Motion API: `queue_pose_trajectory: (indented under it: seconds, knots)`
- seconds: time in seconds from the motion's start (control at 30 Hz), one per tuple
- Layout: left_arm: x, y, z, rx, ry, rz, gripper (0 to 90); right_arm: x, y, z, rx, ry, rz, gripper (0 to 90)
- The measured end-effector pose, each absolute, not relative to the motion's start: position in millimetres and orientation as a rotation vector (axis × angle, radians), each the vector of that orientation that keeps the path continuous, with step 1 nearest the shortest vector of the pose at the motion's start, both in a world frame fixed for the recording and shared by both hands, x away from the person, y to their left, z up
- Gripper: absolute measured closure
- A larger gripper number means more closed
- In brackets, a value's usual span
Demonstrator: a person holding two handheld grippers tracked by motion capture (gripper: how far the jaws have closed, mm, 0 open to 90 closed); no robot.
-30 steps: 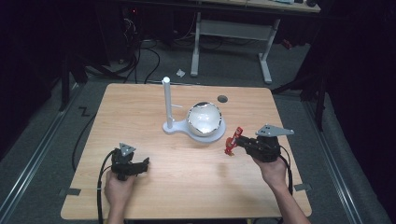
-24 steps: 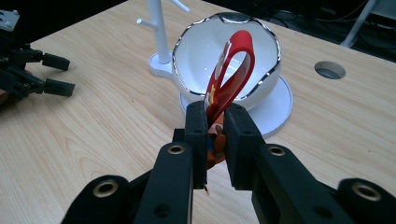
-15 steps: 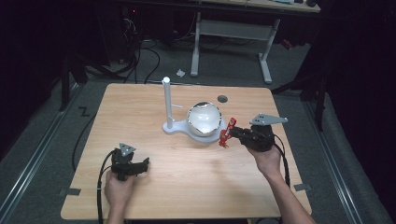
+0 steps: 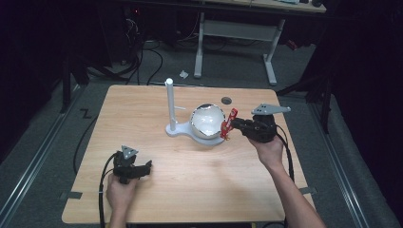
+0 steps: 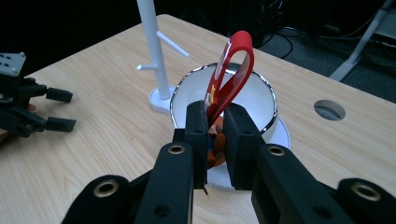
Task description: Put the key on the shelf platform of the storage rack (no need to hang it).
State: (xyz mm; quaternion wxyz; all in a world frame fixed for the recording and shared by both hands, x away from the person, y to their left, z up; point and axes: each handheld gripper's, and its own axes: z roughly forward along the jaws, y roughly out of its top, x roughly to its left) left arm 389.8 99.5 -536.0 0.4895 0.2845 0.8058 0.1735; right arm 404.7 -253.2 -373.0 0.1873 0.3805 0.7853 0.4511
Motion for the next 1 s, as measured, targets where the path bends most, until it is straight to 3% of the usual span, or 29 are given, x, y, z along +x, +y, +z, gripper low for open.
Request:
queue_pose_trajectory:
  seconds: [0.67,1.0]
  knots:
    - [390.7,98.9,-536.6,0.696,1.957,0.431,15.7,438.4,-232.2,-365.4,1.106,2.171,1.279,81.3]
    - [390.3,98.6,-536.5,0.695,1.957,0.428,15.7,458.2,-218.5,-385.9,1.148,2.202,1.213,81.2]
